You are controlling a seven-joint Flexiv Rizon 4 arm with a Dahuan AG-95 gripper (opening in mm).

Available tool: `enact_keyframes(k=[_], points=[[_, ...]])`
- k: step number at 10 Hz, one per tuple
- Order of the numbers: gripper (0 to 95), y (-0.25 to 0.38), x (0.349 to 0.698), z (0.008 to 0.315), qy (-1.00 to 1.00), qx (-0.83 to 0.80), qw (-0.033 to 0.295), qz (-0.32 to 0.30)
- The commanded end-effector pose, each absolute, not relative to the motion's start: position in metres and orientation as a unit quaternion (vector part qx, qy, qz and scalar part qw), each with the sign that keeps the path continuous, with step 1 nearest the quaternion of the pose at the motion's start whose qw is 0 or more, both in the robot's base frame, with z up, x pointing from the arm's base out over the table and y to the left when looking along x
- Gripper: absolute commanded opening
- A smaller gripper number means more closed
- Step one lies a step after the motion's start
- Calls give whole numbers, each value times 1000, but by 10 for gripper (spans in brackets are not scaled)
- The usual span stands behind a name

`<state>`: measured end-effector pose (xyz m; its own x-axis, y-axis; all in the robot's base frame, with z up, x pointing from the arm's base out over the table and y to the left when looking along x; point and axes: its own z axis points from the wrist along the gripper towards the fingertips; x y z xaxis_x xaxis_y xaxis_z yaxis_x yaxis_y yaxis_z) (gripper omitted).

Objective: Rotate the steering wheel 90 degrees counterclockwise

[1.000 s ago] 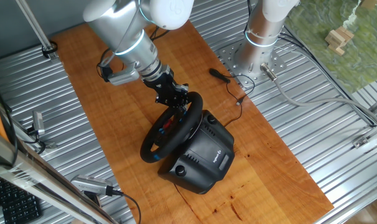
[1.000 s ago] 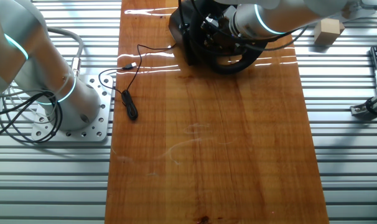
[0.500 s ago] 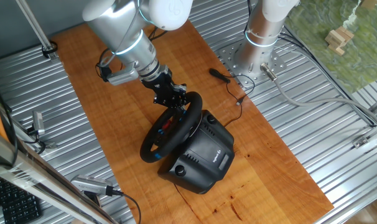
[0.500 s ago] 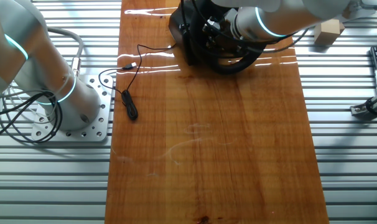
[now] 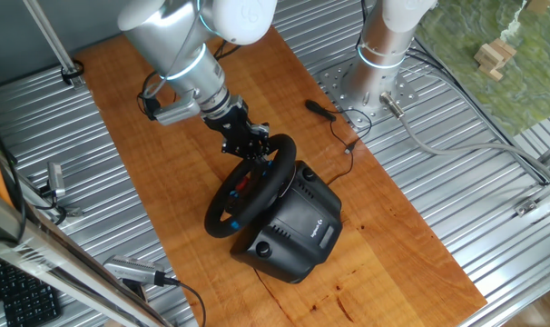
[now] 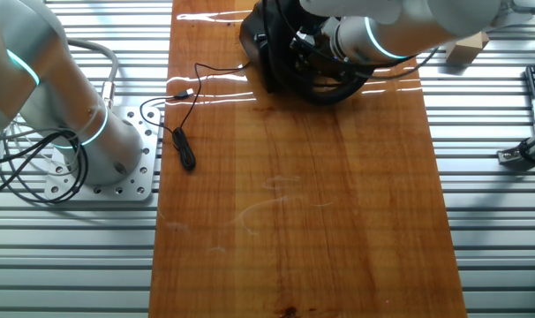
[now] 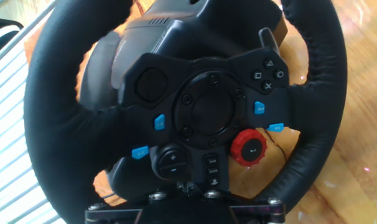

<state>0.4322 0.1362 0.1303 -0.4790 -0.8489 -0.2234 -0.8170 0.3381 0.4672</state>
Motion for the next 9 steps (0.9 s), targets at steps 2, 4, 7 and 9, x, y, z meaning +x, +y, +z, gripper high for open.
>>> enact_keyframes(k=[2,4,7,9], points=[[0,137,434,130,-812,520,22,-266],[0,137,436,129,-808,528,16,-261],[0,137,440,129,-802,541,7,-254],[0,137,442,128,-799,549,2,-247]])
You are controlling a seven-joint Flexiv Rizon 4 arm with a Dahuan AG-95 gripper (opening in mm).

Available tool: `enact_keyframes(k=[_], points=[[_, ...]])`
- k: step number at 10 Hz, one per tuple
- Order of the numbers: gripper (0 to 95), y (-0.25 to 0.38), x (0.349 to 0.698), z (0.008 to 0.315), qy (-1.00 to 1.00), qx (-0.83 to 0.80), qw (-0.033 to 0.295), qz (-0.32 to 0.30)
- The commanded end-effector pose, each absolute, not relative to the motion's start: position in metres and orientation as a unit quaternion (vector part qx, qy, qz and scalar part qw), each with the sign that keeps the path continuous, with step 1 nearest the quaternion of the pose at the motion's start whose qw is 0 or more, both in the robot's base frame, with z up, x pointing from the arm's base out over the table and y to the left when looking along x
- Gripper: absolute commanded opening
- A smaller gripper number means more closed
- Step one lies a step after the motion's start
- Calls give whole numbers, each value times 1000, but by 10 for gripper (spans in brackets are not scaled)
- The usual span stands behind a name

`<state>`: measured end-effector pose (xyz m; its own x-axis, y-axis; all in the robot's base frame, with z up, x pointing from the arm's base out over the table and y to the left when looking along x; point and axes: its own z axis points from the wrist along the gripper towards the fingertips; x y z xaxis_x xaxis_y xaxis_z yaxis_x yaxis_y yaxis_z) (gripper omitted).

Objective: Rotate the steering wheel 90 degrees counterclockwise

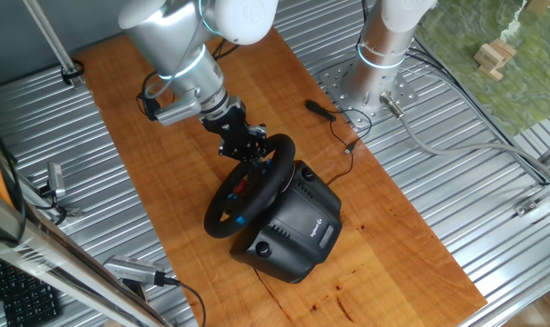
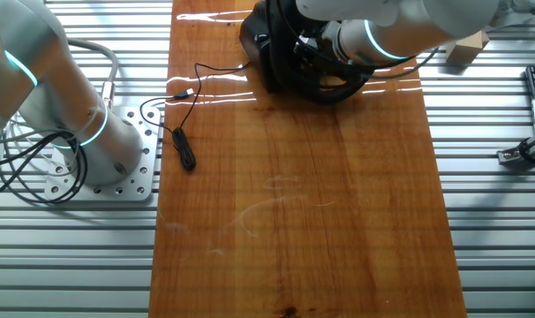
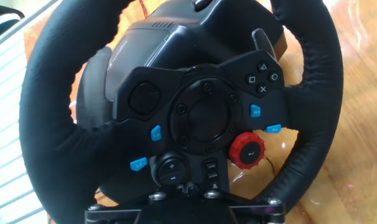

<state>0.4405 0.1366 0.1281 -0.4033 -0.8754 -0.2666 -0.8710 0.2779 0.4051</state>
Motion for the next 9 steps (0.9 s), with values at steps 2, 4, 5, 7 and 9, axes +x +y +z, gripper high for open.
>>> enact_keyframes(k=[2,4,5,7,9], points=[[0,137,443,127,-796,554,-5,-243],[0,136,445,127,-793,561,-9,-238],[0,136,446,126,-791,565,-12,-233],[0,136,446,123,-790,569,-17,-226],[0,137,446,118,-790,572,-21,-221]])
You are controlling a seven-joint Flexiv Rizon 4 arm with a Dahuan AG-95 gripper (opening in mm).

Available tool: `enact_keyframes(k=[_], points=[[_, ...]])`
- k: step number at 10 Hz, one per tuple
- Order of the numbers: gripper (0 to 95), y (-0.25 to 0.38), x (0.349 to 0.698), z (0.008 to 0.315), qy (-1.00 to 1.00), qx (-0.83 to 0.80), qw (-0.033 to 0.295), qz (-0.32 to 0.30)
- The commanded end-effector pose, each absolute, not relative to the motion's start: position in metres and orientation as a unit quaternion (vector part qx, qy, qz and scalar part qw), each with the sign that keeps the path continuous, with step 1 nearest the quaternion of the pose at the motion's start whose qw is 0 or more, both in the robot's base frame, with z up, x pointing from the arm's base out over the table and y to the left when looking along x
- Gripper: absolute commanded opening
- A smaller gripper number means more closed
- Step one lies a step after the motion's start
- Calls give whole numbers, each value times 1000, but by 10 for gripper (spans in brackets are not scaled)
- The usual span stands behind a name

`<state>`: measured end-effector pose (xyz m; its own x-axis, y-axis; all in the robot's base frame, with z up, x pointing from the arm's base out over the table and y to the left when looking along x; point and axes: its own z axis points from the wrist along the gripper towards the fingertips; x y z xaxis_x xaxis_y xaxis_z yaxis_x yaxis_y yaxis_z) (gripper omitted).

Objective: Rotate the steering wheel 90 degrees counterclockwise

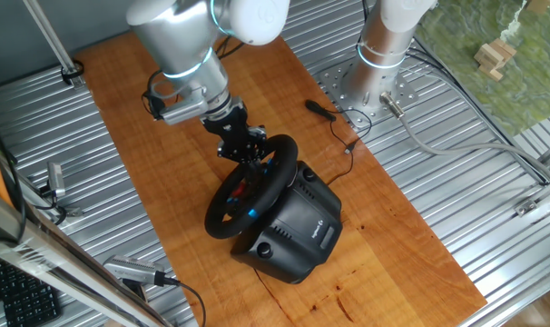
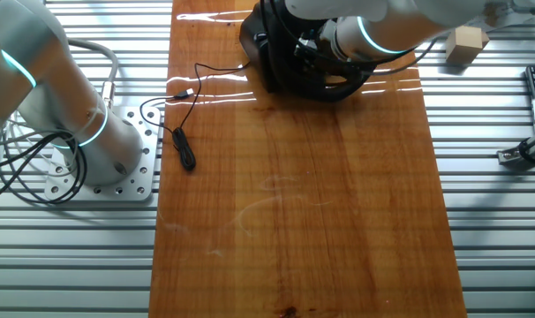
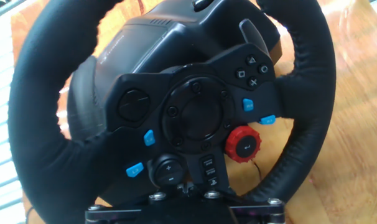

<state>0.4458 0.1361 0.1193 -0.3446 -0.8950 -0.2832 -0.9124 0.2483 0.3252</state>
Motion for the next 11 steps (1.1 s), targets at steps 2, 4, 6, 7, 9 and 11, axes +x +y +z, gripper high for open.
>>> enact_keyframes(k=[2,4,6,7,9,11], points=[[0,137,448,116,789,-573,24,222],[0,137,451,116,784,-581,23,218],[0,137,453,114,781,-586,26,215],[0,137,453,114,781,-586,27,216],[0,137,457,115,776,-593,29,213],[0,137,459,116,774,-595,32,212]])
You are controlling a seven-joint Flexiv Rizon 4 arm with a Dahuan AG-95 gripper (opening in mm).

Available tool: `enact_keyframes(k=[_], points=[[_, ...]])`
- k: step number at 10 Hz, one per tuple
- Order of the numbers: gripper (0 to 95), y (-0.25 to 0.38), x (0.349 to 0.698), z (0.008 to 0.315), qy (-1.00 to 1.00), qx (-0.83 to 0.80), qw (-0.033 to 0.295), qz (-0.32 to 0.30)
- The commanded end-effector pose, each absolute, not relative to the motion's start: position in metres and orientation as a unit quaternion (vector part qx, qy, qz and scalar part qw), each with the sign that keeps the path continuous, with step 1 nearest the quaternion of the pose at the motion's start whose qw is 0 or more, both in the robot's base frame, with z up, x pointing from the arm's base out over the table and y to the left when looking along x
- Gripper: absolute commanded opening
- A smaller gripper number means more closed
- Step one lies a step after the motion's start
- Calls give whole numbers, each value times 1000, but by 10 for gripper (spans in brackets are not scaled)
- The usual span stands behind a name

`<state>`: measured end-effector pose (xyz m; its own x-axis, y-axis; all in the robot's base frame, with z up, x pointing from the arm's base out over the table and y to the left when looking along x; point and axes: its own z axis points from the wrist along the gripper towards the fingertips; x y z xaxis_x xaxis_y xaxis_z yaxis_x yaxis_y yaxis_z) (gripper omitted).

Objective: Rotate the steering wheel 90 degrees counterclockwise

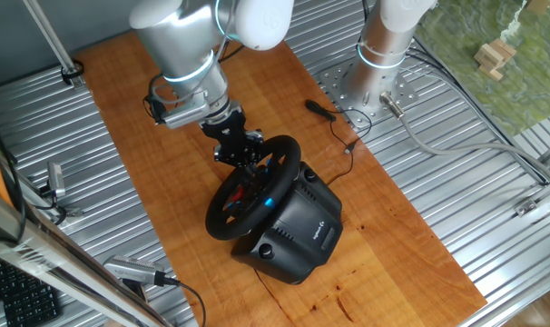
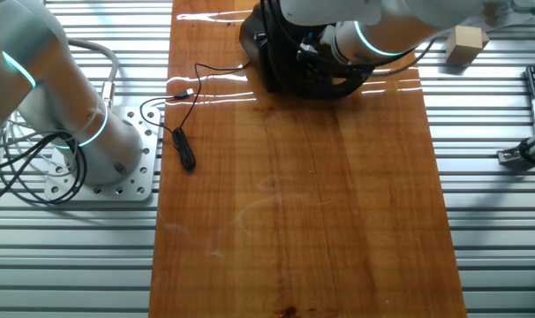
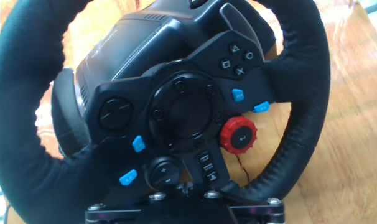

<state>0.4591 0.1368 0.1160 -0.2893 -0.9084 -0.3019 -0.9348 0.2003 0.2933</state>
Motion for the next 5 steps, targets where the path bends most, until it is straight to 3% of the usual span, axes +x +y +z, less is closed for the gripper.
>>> enact_keyframes(k=[1,5], points=[[0,137,461,116,772,-598,36,211],[0,139,466,115,771,-601,46,206]])
